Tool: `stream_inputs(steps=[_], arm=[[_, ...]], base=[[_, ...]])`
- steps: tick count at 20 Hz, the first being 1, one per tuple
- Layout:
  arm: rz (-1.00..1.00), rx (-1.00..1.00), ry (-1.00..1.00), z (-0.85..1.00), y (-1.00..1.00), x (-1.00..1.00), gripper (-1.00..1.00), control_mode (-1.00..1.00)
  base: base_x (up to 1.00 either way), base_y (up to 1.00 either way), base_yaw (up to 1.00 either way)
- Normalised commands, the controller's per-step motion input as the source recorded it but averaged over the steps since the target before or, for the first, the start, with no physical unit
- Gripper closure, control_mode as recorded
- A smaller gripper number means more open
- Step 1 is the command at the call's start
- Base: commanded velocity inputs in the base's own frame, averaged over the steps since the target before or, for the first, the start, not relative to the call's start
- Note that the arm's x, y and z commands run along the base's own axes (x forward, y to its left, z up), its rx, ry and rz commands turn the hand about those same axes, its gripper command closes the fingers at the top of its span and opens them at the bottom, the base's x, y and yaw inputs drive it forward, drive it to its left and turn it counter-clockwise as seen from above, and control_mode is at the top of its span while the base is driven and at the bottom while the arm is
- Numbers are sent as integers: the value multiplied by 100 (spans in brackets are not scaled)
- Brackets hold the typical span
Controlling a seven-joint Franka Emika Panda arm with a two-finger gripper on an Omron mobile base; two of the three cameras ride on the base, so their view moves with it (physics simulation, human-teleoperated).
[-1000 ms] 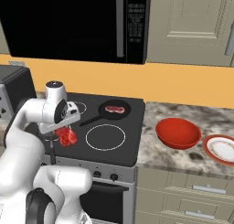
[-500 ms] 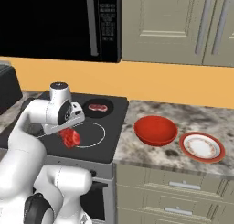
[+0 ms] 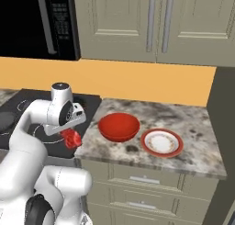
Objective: Place one of the steaks on the plate and the other in the bowl. Then place the bowl in the fridge.
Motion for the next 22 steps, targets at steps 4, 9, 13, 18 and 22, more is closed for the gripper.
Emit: stream_inputs(steps=[4,9,13,18,22], arm=[[0,0,0,0,0,0,100,100],[0,0,1,0,-41,17,100,-100],[0,0,11,0,-67,56,100,-100],[-2,-2,13,-3,-76,83,100,-100],[0,0,14,0,-100,94,100,-100]], base=[[17,-65,0],[7,-26,0],[0,0,0],[0,0,0],[0,0,0]])
